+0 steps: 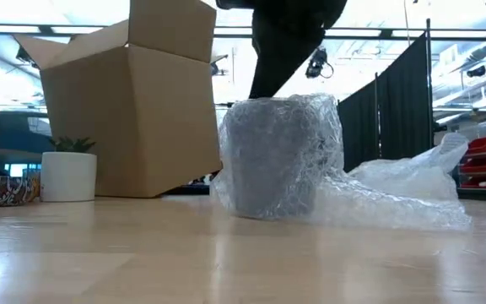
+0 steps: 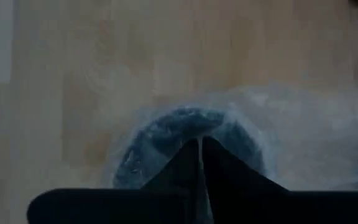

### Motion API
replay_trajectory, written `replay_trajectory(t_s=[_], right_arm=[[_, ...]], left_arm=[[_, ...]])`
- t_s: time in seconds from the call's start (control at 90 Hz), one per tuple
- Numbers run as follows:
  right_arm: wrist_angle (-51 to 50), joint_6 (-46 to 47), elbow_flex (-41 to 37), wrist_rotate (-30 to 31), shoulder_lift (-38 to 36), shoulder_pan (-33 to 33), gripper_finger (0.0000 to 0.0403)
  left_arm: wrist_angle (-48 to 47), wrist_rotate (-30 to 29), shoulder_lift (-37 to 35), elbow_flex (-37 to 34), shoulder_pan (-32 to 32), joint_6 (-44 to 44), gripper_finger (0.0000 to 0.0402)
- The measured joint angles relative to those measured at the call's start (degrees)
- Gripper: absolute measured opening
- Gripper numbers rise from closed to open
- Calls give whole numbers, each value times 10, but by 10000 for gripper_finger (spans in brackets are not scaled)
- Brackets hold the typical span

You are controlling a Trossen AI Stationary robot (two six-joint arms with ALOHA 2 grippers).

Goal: Wrap mug
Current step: Wrap the blue mug with bubble wrap

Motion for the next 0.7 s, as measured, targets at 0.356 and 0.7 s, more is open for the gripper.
replay_trajectory(t_s=[0.356,0.7], right_arm=[[12,44,-45,-3,3,-20,0],[73,17,-57,-48,5,-16,0]], left_arm=[[0,0,0,0,0,0,129],[0,0,0,0,3,0,129]])
